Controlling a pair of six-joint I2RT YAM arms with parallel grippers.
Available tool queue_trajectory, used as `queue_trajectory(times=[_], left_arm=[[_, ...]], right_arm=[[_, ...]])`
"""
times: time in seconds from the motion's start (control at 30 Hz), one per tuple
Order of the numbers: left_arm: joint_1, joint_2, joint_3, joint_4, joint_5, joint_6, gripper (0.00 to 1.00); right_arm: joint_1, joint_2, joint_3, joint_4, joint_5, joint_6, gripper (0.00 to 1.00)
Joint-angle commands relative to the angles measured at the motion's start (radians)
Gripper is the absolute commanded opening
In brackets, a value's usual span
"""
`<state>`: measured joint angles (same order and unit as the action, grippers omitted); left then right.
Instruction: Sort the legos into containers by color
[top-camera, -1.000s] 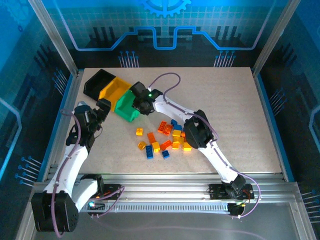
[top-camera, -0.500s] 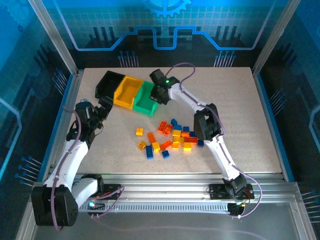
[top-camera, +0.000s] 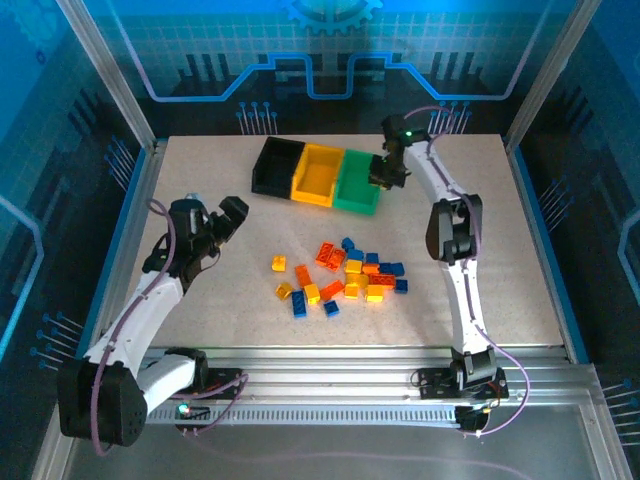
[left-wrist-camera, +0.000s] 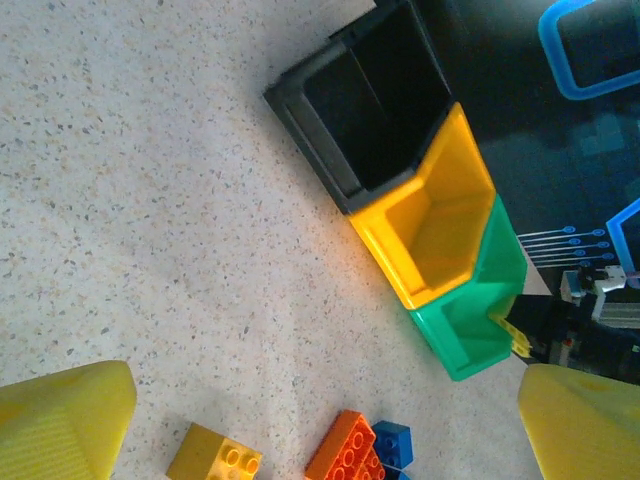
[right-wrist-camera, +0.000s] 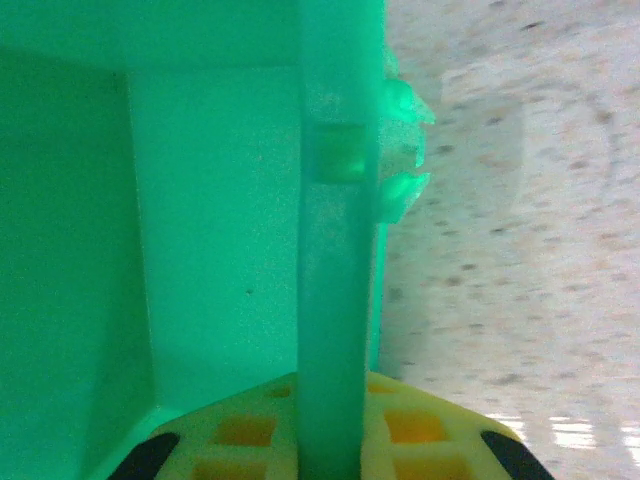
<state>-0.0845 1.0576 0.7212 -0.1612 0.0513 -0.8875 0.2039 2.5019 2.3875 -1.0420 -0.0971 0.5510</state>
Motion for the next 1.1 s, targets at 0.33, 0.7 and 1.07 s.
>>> queue_trajectory(times=[0.33, 0.7, 1.07], left_arm=[[-0.043, 0.042, 0.016, -0.023, 0.044, 0.028, 0.99], [-0.050, 0.044, 0.001, -0.026, 0.044, 0.029, 0.99], [-0.050, 0.061, 0.004, -0.033, 0.058, 0.026, 0.99]], right_arm=[[-0.050, -0.269, -0.379, 0.020, -0.180, -0.326, 0.00], [-0.028, -0.387, -0.599, 0.161, -0.091, -0.286, 0.00], [-0.025, -0.352, -0.546, 0.173, -0.115, -0.223, 0.00]])
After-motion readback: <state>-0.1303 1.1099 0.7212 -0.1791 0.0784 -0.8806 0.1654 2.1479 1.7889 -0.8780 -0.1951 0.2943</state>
